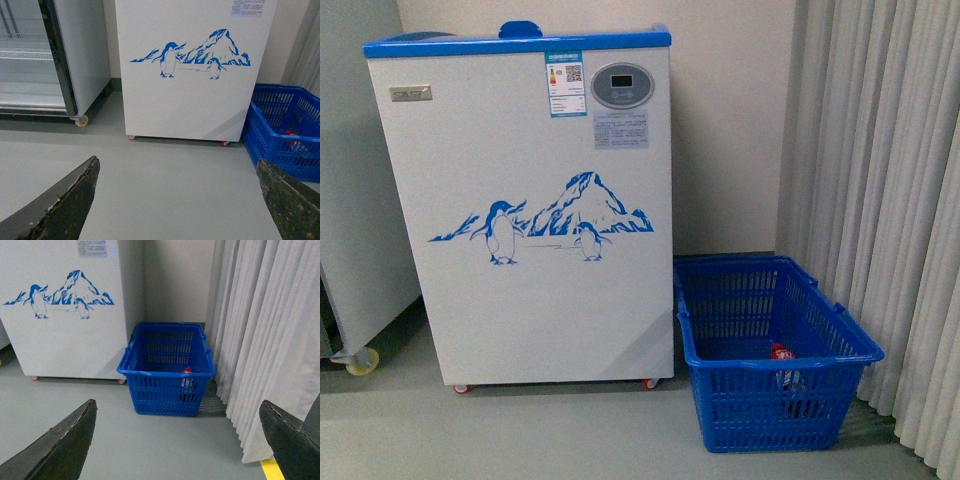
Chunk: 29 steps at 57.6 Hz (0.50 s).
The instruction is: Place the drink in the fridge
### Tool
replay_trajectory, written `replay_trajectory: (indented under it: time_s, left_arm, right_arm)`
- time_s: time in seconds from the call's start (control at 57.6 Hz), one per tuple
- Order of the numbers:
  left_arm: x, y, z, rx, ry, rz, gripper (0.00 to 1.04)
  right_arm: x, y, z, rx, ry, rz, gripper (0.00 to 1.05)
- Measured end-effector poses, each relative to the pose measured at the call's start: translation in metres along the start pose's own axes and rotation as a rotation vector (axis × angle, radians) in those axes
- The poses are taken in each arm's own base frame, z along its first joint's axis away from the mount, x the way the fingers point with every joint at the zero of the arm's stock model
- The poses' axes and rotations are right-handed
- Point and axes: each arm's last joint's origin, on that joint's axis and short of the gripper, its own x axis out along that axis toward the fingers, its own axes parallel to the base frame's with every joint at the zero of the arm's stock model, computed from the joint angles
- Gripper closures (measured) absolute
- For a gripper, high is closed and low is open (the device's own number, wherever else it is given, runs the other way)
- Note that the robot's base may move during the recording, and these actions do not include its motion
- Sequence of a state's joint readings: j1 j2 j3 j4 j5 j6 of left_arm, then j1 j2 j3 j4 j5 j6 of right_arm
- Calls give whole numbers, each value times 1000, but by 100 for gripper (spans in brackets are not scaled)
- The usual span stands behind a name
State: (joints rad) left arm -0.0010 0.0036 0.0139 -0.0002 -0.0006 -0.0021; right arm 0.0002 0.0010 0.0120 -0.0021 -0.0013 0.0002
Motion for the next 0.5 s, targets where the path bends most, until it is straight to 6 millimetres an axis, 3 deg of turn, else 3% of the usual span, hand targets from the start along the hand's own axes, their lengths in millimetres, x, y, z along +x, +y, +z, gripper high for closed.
replay_trajectory:
  time_s: [0.416,0.503]
  left_arm:
    - [0,0,0,0,0,0,8]
    - [0,0,0,0,0,0,20]
  right_arm:
    - [0,0,0,0,0,0,7]
    - [0,0,0,0,0,0,7]
